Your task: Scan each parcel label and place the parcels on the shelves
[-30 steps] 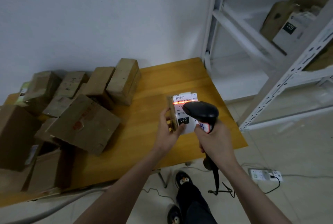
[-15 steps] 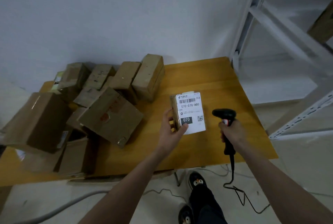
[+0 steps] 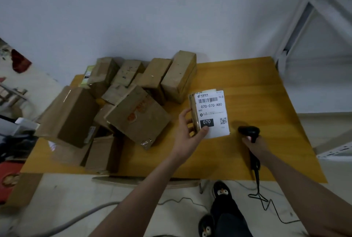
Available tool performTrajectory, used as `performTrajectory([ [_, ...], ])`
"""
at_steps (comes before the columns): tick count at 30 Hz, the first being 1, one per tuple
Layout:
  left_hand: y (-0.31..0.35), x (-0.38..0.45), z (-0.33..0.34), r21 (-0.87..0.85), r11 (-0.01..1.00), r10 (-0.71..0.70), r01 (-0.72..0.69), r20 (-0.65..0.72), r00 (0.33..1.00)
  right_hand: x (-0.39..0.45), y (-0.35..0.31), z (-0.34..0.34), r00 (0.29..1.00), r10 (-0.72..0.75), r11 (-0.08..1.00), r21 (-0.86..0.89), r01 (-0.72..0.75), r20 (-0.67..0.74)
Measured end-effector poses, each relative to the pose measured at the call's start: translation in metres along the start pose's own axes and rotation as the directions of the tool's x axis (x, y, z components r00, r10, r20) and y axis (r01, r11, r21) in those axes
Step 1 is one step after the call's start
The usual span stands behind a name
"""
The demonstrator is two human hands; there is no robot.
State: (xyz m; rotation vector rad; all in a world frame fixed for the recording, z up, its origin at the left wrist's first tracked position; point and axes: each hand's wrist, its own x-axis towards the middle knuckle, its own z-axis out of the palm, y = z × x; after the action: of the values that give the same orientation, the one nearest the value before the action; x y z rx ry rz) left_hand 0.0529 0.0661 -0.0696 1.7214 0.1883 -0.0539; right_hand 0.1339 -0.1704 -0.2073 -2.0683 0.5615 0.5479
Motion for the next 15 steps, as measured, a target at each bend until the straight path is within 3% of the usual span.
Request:
performTrajectory([
  [3, 0.003, -0.003, 0.007, -0.002, 1.000, 0.017, -0.017, 0.035, 0.999, -0.018, -0.010, -0.011, 0.977, -0.061, 0.978, -0.207, 0.018, -0.205],
  [5, 0.005, -0.003, 0.015, -0.009, 0.999, 0.034, -0.033, 0.066, 0.997, -0.048, -0.024, -0.024, 0.932, -0.235, 0.970, -0.007, 0.243, -0.276],
  [7, 0.007, -0.002, 0.028, -0.022, 0.999, 0.045, -0.043, 0.103, 0.994, -0.079, -0.037, -0.042, 0.895, -0.381, 0.879, 0.210, 0.429, -0.233],
  [11, 0.012, -0.001, 0.070, -0.019, 0.997, 0.076, -0.074, 0.199, 0.977, -0.126, -0.044, -0.076, 0.865, -0.500, 0.748, 0.485, 0.453, -0.037],
  [15, 0.028, -0.016, 0.116, -0.081, 0.996, 0.066, -0.042, 0.334, 0.940, -0.157, -0.021, -0.112, 0.849, -0.520, 0.682, 0.552, 0.479, -0.094],
])
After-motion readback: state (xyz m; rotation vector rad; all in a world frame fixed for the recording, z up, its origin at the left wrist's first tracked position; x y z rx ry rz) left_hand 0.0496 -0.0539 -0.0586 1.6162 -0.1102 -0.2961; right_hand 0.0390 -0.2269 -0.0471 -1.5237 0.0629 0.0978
